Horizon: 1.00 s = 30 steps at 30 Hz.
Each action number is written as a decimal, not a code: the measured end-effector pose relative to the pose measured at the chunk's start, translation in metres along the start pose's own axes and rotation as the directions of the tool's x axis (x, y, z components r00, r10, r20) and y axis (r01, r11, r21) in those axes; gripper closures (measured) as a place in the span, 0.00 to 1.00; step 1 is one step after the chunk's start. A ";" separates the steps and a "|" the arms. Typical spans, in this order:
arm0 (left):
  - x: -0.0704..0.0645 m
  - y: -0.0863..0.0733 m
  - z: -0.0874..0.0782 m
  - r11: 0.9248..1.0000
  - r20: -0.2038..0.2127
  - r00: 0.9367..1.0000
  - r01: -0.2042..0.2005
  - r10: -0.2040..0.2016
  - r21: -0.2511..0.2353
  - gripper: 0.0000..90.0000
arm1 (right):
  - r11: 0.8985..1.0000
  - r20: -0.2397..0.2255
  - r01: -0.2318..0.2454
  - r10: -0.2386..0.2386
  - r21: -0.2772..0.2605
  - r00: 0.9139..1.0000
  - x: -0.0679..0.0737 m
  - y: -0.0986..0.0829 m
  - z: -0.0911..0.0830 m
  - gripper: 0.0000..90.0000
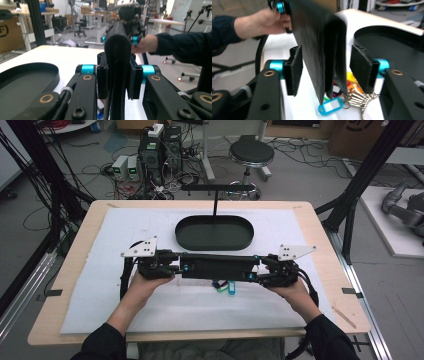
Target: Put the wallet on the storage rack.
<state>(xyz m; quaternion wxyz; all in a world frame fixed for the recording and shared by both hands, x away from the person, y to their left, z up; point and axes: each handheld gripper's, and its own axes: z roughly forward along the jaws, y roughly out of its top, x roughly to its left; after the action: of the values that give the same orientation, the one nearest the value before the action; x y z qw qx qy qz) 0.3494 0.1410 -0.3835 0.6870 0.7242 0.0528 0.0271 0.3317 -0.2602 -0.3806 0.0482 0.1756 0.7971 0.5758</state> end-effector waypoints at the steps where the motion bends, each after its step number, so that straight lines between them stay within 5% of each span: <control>1: 0.000 0.000 0.000 1.000 0.001 1.000 -0.002 0.002 -0.002 0.83 | 1.000 -0.003 0.021 -0.021 0.003 1.000 0.002 0.000 0.003 0.64; 4: -0.001 0.000 -0.001 1.000 0.002 1.000 0.003 -0.003 -0.005 0.82 | 0.999 -0.004 0.051 -0.051 -0.009 0.999 0.004 0.001 0.003 0.75; 7: -0.002 0.000 -0.002 1.000 0.004 1.000 -0.002 0.002 0.018 0.80 | 0.998 -0.067 0.063 -0.064 -0.018 0.996 0.003 0.002 0.000 0.84; 16: -0.003 -0.001 0.002 0.997 0.029 1.000 -0.003 0.001 0.077 0.60 | 0.995 -0.144 0.092 -0.098 -0.047 0.985 0.006 0.002 -0.003 0.87; 21: -0.004 -0.003 0.008 0.993 0.052 0.999 -0.016 0.010 0.117 0.60 | 0.992 -0.178 0.110 -0.119 -0.061 0.977 0.006 0.002 -0.003 0.87; 25: -0.006 -0.003 0.008 0.992 0.079 0.996 -0.037 0.027 0.121 0.79 | 0.993 -0.169 0.105 -0.114 -0.058 0.979 0.006 0.002 -0.003 0.86; 30: -0.007 -0.001 0.008 0.993 0.065 0.997 -0.045 0.038 0.106 0.81 | 0.994 -0.147 0.095 -0.103 -0.063 0.984 0.005 0.002 -0.004 0.84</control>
<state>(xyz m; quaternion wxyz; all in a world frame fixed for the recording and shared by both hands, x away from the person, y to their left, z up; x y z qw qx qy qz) 0.3434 0.1322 -0.3848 0.6479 0.7614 0.0174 0.0156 0.3268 -0.2610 -0.3766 0.0217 0.0908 0.7898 0.6063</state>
